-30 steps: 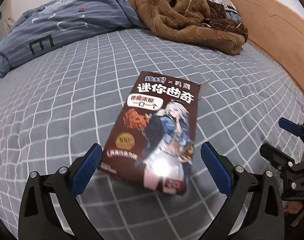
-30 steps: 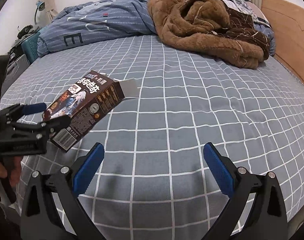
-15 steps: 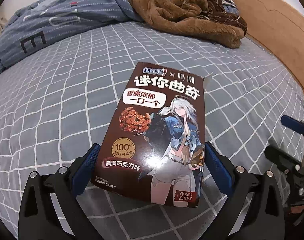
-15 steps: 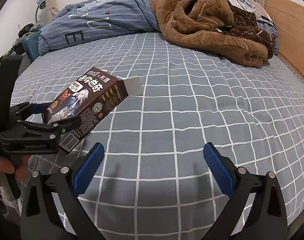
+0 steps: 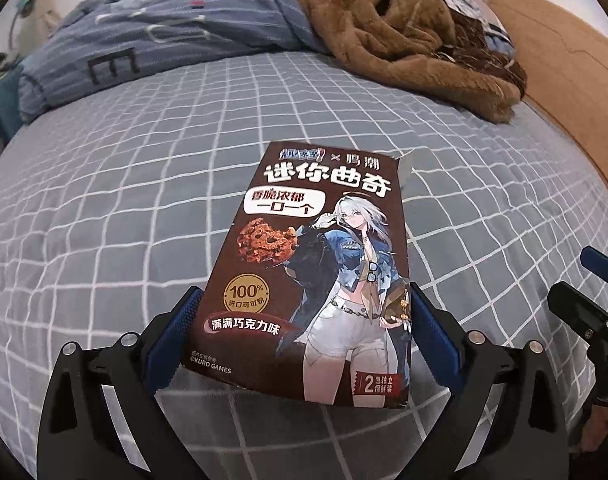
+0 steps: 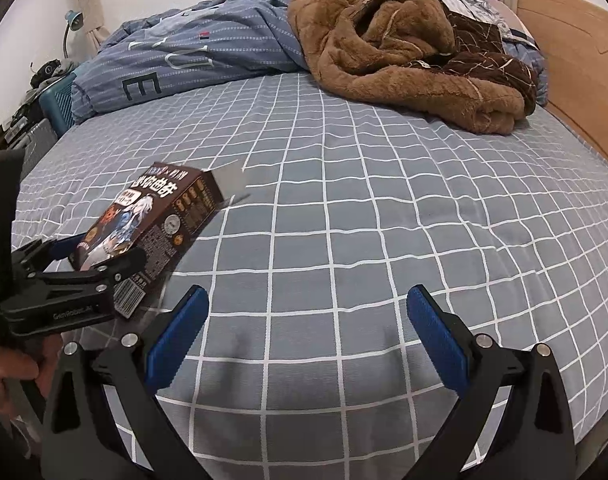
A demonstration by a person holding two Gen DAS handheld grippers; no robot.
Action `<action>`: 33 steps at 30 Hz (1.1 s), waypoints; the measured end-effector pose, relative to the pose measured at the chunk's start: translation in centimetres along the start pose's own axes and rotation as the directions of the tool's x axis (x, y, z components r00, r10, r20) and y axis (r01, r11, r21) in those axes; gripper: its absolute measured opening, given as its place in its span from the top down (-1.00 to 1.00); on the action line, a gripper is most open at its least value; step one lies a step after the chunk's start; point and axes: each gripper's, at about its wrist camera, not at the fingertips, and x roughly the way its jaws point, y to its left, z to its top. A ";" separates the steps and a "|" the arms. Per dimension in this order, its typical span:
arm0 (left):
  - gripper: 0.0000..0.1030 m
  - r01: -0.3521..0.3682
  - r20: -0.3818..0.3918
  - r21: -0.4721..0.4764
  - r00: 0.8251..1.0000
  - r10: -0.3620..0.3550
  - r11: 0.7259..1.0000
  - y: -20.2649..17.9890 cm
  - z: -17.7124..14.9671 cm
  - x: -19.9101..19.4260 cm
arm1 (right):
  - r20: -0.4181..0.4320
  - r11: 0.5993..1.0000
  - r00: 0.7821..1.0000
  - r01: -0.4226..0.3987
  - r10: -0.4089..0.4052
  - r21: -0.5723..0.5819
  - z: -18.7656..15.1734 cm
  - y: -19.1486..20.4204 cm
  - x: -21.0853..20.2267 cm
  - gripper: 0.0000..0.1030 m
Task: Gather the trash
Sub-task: 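Grasp the brown cookie box with the left tool, then carry the cookie box to the bin and open the left tool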
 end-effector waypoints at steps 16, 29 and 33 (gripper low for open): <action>-0.83 -0.032 0.030 -0.138 0.999 0.037 0.990 1.9 -2.6 -6.8 | 0.046 1.000 0.999 0.005 -0.003 -0.029 -0.5 0.9 -2.8 -0.85; -0.83 -0.042 0.039 -0.172 0.998 0.049 0.984 2.3 -5.6 -10.4 | 0.056 0.999 0.998 -0.001 0.004 -0.050 -2.9 2.4 -5.9 -0.85; -0.83 -0.043 0.046 -0.178 0.998 0.051 0.983 2.3 -6.4 -11.4 | 0.065 0.999 0.998 -0.004 0.008 -0.054 -3.5 2.8 -7.0 -0.85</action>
